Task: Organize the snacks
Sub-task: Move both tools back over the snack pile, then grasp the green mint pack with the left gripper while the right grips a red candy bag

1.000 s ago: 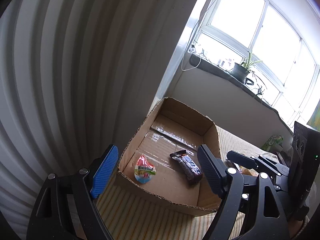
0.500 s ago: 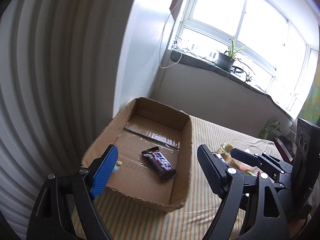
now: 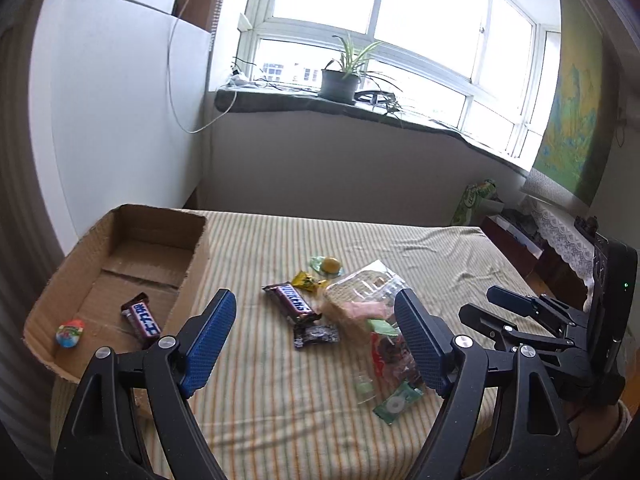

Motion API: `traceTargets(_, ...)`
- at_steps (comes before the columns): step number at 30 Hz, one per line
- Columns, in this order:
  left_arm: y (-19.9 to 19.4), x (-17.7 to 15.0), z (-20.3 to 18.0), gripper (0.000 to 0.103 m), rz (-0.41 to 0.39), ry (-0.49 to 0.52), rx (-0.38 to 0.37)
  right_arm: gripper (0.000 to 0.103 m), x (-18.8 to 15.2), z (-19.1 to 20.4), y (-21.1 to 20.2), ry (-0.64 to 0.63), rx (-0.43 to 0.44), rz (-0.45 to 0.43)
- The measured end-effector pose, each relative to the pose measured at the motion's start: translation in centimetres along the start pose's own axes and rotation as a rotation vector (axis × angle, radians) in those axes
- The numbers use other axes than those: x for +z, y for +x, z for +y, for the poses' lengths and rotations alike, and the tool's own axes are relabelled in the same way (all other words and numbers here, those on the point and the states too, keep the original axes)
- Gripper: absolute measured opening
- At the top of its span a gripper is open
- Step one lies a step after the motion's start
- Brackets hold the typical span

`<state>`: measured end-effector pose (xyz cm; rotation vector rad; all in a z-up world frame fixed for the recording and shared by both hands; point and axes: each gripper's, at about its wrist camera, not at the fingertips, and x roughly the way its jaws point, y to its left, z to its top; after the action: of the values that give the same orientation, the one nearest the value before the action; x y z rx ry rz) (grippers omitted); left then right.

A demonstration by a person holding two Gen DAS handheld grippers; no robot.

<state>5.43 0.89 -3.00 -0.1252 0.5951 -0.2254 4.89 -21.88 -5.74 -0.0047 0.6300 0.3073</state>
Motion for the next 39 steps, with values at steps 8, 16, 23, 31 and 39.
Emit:
traceTargets(8,-0.4,0.2,-2.8,0.082,0.003,0.061,-0.003,0.065,-0.8,-1.0,-0.8,0.015,0.020,-0.014)
traceTargets(16,1.1,-2.0,-3.7,0.082,0.059,0.076,-0.034,0.065,-2.9,-1.0,0.3,0.022,0.036,0.039)
traceTargets(23,3.9,-8.1,-4.2,0.082,0.149,0.090,-0.095,0.065,-6.8,-0.9,2.2,0.048,0.064,0.123)
traceTargets(31,5.0,-12.0,-4.8,0.082,0.186,0.130,-0.138,0.065,-7.7,-0.7,3.5,0.072,0.110,0.157)
traceTargets(39,6.6,-10.8,-6.3,0.080,0.174,0.208,-0.189,0.071,-6.2,-0.6,6.3,0.065,0.162,0.196)
